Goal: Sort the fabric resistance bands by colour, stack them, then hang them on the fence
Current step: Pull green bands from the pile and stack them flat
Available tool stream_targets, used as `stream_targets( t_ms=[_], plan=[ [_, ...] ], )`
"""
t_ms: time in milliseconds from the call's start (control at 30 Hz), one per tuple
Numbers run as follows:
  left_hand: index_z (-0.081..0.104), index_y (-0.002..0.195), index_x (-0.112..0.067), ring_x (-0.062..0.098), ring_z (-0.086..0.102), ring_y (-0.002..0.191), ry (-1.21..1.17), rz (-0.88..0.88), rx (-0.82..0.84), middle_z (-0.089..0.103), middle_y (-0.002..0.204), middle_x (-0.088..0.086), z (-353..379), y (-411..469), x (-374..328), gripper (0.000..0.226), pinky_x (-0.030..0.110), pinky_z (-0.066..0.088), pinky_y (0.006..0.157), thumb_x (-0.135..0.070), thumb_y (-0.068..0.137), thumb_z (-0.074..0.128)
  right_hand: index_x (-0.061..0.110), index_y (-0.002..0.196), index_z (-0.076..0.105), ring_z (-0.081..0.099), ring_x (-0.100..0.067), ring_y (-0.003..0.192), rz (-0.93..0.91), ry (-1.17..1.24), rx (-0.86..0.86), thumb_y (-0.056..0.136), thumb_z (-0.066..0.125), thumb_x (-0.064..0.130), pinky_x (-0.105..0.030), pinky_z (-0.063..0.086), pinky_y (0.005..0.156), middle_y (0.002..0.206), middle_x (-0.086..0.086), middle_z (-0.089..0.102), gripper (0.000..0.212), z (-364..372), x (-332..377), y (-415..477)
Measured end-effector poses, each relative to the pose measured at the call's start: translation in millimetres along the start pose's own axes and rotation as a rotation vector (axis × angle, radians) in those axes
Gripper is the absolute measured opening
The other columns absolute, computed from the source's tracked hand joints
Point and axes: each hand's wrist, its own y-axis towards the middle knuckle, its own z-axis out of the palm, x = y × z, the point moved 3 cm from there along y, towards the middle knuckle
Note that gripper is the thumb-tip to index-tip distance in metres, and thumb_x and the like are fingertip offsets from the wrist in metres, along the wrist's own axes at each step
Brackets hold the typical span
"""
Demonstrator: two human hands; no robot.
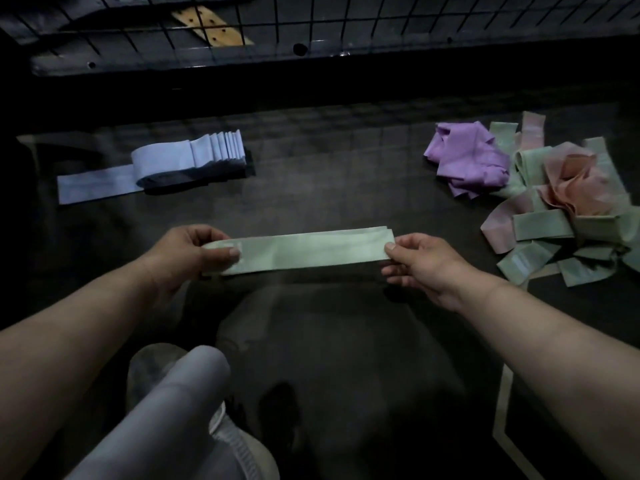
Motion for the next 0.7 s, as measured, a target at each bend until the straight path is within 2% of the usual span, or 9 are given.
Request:
stream_targets(
  t_ms=[67,133,267,500,600,700],
  plan=[
    [0.066,0.087,-0.004,0.009,0.058,0.048,-0.002,0.021,-0.062,0.067,0.066,0.006,-2,2,1,0.014,0.017,0.045,0.042,-0.006,0.079,0.077,0.010,0.095,0.057,0.059,-0.010,0.054,0.000,0.002,-0.011,0.100,0.056,0.014,-0.021,0.053,0.049,0.074,-0.007,0.067,0.006,7,1,5],
    [0.067,0.085,-0.006,0.015,0.059,0.055,-0.024,0.015,-0.122,0.067,0.073,0.010,-4,5,3,0.013,0.020,0.048,0.044,-0.008,0.079,0.078,0.012,0.091,0.056,0.059,-0.011,0.056,0.002,-0.006,-0.039,0.100,0.056,0.015,-0.022,0.052,0.048,0.075,-0.008,0.065,0.010,11,1,11],
    [0.067,0.086,-0.008,0.023,0.058,0.065,-0.053,-0.009,-0.159,0.067,0.078,0.012,-5,5,5,0.011,0.024,0.052,0.050,-0.008,0.081,0.077,0.015,0.086,0.058,0.059,-0.012,0.065,-0.049,-0.178,-0.132,0.097,0.062,0.017,-0.023,0.052,0.053,0.080,-0.006,0.061,0.012,10,0,21],
    [0.067,0.096,-0.006,0.013,0.061,0.053,0.010,-0.030,-0.175,0.068,0.083,0.012,-4,6,6,0.013,0.022,0.049,0.042,-0.004,0.085,0.073,0.016,0.082,0.057,0.058,-0.012,0.059,-0.118,-0.287,-0.225,0.094,0.066,0.014,-0.023,0.049,0.049,0.072,-0.003,0.061,0.015,5,0,30],
    [0.066,0.097,-0.009,0.014,0.062,0.058,0.020,-0.023,-0.217,0.067,0.085,0.011,1,10,7,0.014,0.024,0.052,0.045,-0.004,0.085,0.073,0.018,0.080,0.057,0.059,-0.017,0.062,-0.173,-0.371,-0.281,0.090,0.070,0.016,-0.032,0.051,0.061,0.070,-0.002,0.062,0.017,4,2,37],
    [0.064,0.094,-0.014,0.021,0.060,0.067,0.098,-0.003,-0.246,0.067,0.093,0.014,5,16,11,0.013,0.027,0.053,0.053,-0.004,0.087,0.071,0.017,0.086,0.059,0.056,-0.012,0.065,-0.221,-0.497,-0.340,0.088,0.071,0.020,-0.025,0.045,0.072,0.071,0.005,0.058,0.013,4,3,40]
  ],
)
